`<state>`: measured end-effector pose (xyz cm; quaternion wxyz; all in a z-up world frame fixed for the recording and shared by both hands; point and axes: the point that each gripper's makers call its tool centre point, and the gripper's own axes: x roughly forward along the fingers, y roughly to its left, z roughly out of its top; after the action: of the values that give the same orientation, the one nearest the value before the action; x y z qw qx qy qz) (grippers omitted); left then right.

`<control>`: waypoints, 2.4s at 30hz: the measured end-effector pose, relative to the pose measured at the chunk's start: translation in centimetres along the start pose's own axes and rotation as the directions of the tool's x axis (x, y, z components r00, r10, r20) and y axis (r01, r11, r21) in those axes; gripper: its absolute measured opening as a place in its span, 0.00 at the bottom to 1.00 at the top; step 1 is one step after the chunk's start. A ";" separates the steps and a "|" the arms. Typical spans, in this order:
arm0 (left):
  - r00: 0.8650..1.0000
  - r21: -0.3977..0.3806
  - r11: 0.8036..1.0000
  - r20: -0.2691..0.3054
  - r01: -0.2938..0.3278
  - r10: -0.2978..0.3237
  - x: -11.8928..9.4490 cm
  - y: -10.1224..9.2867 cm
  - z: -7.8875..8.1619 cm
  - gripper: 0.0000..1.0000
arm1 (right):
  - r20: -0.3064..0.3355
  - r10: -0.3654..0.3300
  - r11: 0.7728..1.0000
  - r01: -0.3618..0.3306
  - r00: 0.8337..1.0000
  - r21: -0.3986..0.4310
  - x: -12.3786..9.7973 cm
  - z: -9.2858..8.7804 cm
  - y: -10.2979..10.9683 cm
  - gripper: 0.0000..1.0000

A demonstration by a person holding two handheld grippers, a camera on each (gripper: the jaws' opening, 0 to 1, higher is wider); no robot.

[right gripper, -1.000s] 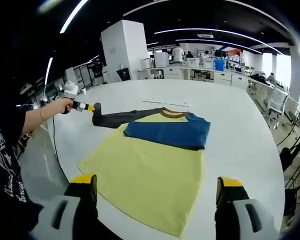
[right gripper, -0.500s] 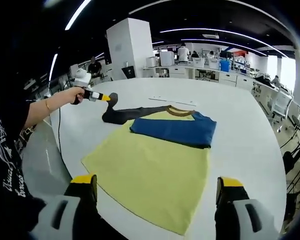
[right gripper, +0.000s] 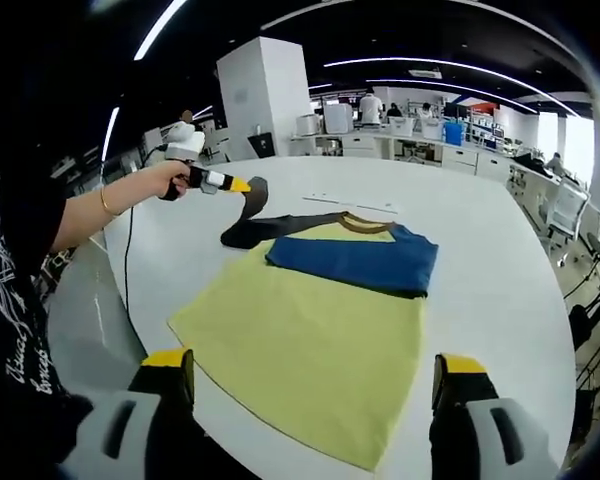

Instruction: Fold the garment on the visible template until the final outline fits inside the template.

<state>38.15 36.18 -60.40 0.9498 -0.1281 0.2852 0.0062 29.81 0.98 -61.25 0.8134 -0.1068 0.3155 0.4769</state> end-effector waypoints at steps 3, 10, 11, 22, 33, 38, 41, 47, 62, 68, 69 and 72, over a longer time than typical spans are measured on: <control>1.000 -0.006 1.000 0.015 0.026 -0.026 0.5 -1.5 0.5 0.01 | -0.004 0.006 1.000 -0.006 1.000 -0.002 0.2 -0.1 0.1 1.00; 0.996 -0.014 0.997 0.022 0.082 -0.082 1.9 -4.0 1.4 0.01 | -0.015 0.010 1.000 -0.010 1.000 -0.011 0.3 -0.3 0.2 1.00; 0.996 -0.015 0.996 0.023 0.089 -0.088 2.0 -4.4 1.6 0.01 | -0.020 0.009 1.000 -0.009 1.000 -0.016 0.4 -0.4 0.3 1.00; 0.984 0.046 0.983 -0.009 0.177 -0.176 4.1 -9.4 1.7 0.01 | -0.039 -0.003 1.000 0.002 0.999 -0.021 0.2 -1.0 0.3 1.00; 0.965 0.119 0.958 -0.049 0.261 -0.257 6.1 -14.6 1.5 0.01 | -0.047 -0.016 1.000 0.016 0.999 -0.005 -0.1 -1.3 0.0 1.00; 0.959 0.152 0.947 -0.071 0.282 -0.274 6.8 -16.0 1.2 0.01 | -0.052 -0.027 1.000 0.027 0.998 -0.006 -0.3 -1.4 -0.2 1.00; 0.955 0.154 0.943 -0.075 0.294 -0.286 7.0 -16.7 1.2 0.00 | -0.056 -0.033 0.999 0.033 0.998 -0.001 -0.3 -1.5 -0.4 1.00; 0.945 0.141 0.935 -0.080 0.324 -0.316 7.9 -18.5 0.8 0.00 | -0.058 -0.033 0.999 0.034 0.998 0.004 -0.2 -1.5 -0.4 1.00; 0.903 0.127 0.894 -0.100 0.429 -0.418 8.9 -22.9 -0.6 0.00 | -0.071 -0.043 0.999 0.045 0.997 0.022 -0.3 -2.2 -0.9 1.00; 0.885 0.139 0.875 -0.120 0.464 -0.450 9.2 -24.4 -2.1 0.00 | -0.078 -0.049 0.998 0.052 0.996 0.035 -0.3 -2.6 -1.3 1.00; 0.879 0.138 0.869 -0.122 0.476 -0.462 9.2 -24.8 -2.4 0.00 | -0.078 -0.049 0.998 0.052 0.996 0.036 -0.3 -2.7 -1.3 1.00; 0.868 0.143 0.857 -0.140 0.495 -0.477 9.4 -25.6 -3.4 0.00 | -0.083 -0.048 0.998 0.052 0.995 0.042 -0.3 -2.9 -1.3 1.00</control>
<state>46.37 10.01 -62.16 0.9126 -0.1124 0.2901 -0.2652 29.63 -1.33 -63.53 0.8136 -0.1162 0.3562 0.4445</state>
